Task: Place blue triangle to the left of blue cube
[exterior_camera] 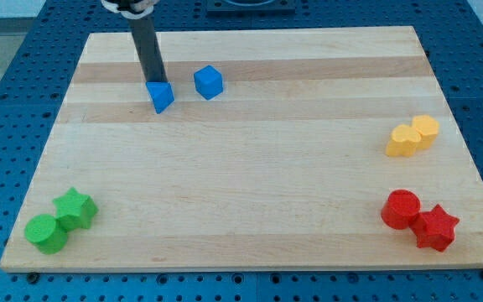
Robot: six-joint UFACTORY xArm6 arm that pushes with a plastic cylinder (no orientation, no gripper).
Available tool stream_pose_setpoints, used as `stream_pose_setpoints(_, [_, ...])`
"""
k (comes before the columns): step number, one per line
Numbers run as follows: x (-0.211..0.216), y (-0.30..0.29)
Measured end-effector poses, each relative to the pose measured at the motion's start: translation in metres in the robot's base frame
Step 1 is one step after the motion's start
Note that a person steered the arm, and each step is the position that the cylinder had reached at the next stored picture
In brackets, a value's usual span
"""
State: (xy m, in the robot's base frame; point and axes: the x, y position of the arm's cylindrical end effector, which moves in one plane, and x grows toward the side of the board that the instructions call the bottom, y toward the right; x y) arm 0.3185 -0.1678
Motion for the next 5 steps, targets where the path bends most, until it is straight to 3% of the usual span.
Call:
stream_pose_setpoints(2, [-0.024,-0.072])
stream_pose_setpoints(5, [0.043,-0.038])
